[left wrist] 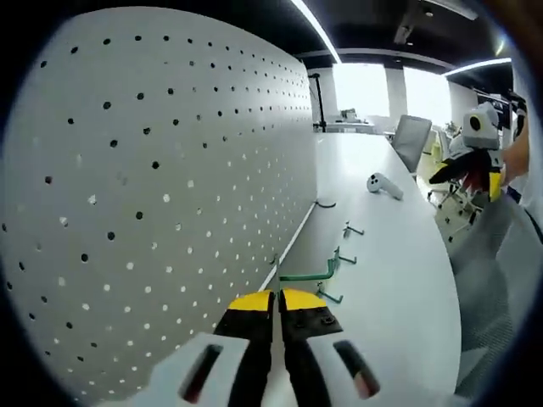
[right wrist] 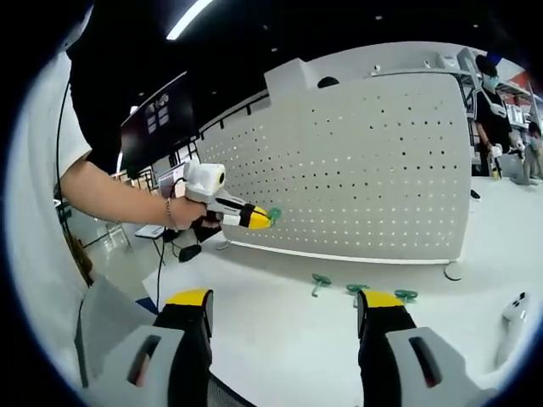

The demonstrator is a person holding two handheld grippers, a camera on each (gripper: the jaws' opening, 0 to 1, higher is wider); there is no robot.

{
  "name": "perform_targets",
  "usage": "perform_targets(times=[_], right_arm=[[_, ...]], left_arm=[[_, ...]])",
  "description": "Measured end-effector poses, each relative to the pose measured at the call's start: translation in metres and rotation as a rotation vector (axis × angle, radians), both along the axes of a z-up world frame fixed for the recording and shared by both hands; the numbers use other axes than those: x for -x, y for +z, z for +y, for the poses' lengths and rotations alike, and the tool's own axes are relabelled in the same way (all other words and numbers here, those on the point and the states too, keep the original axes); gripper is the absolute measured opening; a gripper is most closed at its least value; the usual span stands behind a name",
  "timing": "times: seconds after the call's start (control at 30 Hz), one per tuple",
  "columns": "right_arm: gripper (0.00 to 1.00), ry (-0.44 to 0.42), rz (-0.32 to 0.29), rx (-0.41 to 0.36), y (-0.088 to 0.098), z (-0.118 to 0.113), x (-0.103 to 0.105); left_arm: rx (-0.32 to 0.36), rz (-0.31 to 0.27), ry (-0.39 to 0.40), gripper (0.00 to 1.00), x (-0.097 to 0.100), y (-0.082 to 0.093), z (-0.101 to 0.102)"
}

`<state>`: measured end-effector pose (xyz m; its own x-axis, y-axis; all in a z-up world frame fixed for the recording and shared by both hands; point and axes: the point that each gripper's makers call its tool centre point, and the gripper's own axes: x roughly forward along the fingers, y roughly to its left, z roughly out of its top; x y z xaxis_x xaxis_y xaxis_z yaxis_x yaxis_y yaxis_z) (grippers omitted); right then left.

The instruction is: Insert the hook assembly into the mounting plate slot until the hook locks in place.

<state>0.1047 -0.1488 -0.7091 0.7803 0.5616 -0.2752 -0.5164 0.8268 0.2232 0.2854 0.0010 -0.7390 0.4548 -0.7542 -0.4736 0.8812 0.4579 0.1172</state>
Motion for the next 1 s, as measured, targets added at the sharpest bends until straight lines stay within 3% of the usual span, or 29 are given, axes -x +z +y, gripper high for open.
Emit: perform_targets(times=[1.0], right_arm=[[0.67, 0.011, -0.023, -0.012, 0.008, 0.006, 0.001]], left_arm=[[0.203, -0.023, 0.107, 0.02, 0.034, 0.031, 0.003]])
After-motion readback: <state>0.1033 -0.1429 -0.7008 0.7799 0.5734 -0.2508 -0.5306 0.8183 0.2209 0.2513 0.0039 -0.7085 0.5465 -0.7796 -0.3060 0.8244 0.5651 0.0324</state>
